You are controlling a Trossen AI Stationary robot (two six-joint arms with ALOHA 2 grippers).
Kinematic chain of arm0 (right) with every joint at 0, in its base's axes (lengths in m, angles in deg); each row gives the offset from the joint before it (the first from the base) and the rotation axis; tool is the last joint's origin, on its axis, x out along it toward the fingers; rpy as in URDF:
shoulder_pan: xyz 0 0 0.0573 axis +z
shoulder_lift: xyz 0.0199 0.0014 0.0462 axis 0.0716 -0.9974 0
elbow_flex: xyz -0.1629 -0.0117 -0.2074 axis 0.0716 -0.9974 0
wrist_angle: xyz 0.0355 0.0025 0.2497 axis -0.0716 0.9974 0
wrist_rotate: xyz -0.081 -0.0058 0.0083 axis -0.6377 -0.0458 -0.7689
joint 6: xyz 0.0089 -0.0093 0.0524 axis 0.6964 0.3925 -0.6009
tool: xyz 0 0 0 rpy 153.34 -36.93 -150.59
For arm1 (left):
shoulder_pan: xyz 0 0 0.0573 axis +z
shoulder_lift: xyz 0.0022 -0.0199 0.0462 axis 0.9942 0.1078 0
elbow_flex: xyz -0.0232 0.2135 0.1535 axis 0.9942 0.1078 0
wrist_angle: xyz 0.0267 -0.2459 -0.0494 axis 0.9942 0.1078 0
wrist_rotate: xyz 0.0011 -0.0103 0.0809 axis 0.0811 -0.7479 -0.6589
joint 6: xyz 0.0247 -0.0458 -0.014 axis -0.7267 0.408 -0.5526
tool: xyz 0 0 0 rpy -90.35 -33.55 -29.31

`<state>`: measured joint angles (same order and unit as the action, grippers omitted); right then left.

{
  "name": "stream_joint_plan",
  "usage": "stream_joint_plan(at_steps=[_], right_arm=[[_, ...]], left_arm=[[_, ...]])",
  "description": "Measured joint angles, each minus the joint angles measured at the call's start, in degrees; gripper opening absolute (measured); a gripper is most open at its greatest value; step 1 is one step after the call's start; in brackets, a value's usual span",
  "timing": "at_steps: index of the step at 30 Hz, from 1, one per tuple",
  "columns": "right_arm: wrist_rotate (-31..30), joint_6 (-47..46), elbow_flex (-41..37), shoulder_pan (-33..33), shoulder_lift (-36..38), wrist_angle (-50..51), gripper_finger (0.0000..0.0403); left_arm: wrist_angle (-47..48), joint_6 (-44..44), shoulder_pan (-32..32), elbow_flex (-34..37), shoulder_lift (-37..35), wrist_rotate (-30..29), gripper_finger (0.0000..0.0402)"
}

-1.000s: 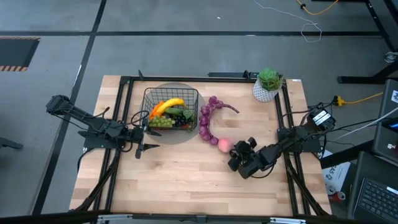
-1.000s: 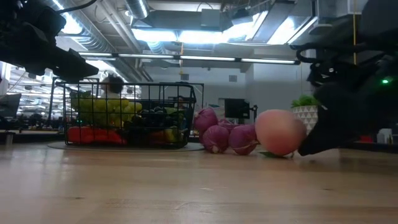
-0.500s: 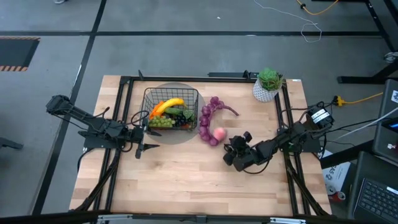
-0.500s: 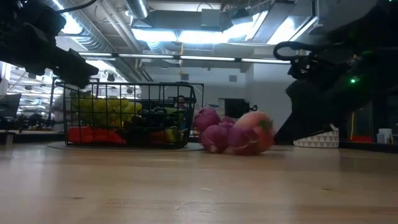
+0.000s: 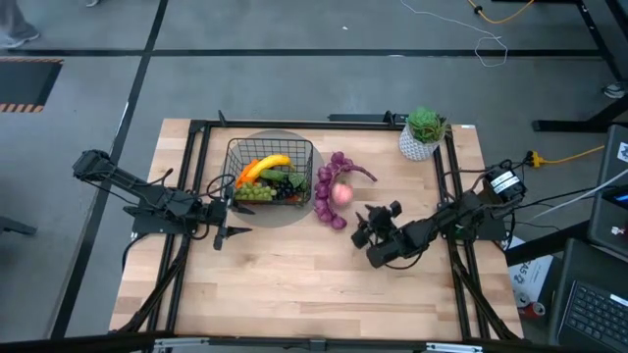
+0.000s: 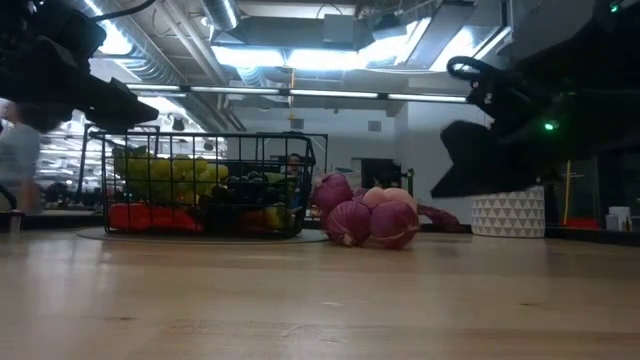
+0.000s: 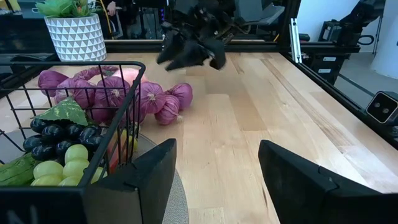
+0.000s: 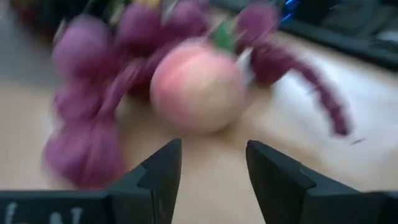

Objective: Build produce basket
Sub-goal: Put the peach into the wire basket

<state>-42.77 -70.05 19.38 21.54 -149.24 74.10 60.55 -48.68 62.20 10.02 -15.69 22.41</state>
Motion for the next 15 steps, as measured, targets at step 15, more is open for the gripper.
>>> stream_joint_plan(at_steps=[15], right_arm=[[12.35,1.80,0.02,-17.44,0.02,-9.35,0.0181]], left_arm=[[0.00,0.00,0.00,0.00,0.01,0.00,0.0225]])
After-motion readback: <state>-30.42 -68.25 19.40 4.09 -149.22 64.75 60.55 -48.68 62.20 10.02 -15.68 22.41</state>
